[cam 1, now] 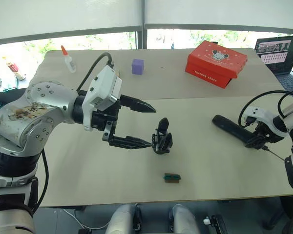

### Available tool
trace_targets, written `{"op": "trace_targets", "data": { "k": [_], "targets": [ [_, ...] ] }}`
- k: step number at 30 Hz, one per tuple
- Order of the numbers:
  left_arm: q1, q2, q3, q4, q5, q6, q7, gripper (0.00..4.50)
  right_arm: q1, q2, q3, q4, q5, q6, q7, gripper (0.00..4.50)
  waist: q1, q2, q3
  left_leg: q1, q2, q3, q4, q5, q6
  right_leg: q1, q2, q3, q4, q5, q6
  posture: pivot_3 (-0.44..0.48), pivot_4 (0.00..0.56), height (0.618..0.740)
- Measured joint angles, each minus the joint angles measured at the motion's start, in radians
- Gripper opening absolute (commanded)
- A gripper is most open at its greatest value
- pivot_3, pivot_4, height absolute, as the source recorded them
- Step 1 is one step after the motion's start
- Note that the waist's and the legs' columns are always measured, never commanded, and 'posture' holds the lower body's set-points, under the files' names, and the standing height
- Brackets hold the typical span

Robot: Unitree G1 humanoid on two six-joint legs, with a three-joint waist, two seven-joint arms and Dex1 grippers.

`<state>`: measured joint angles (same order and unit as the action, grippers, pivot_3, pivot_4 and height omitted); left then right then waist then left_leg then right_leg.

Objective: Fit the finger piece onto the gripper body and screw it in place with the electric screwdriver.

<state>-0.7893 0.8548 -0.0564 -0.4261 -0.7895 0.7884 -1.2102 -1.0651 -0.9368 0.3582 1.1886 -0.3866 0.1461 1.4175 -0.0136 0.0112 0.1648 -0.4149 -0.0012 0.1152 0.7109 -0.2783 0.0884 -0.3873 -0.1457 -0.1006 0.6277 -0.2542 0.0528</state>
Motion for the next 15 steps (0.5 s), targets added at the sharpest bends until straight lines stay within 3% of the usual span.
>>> {"op": "trace_targets", "data": {
  "k": [7,11,15],
  "targets": [
    [0.099,0.056,-0.021,0.003,0.048,-0.047,-0.079,4.50,0.145,-0.011,-0.239,-0.100,0.281,-0.111,0.117,1.94,-0.018,0.000,0.001,0.000,0.001,0.001,-0.002,0.000,0.000,-0.001,0.001,0.001,0.001,0.000,0.000,0.000,0.150,0.740],
    [0.189,0.103,-0.030,0.006,0.078,-0.089,-0.145,4.50,0.410,-0.065,-0.403,-0.535,0.652,0.035,0.146,1.94,-0.004,0.001,0.001,0.000,0.001,0.000,-0.004,0.000,0.000,-0.002,0.000,0.001,0.002,0.000,0.000,0.000,0.150,0.740],
    [0.294,0.153,-0.002,0.002,0.081,-0.113,-0.196,4.50,0.616,-0.052,-0.624,-1.079,0.975,0.363,0.041,1.94,0.004,0.001,0.002,0.000,0.002,0.000,-0.001,0.000,0.000,-0.002,0.000,0.001,0.003,0.000,0.000,0.000,0.150,0.740]
  ]
}}
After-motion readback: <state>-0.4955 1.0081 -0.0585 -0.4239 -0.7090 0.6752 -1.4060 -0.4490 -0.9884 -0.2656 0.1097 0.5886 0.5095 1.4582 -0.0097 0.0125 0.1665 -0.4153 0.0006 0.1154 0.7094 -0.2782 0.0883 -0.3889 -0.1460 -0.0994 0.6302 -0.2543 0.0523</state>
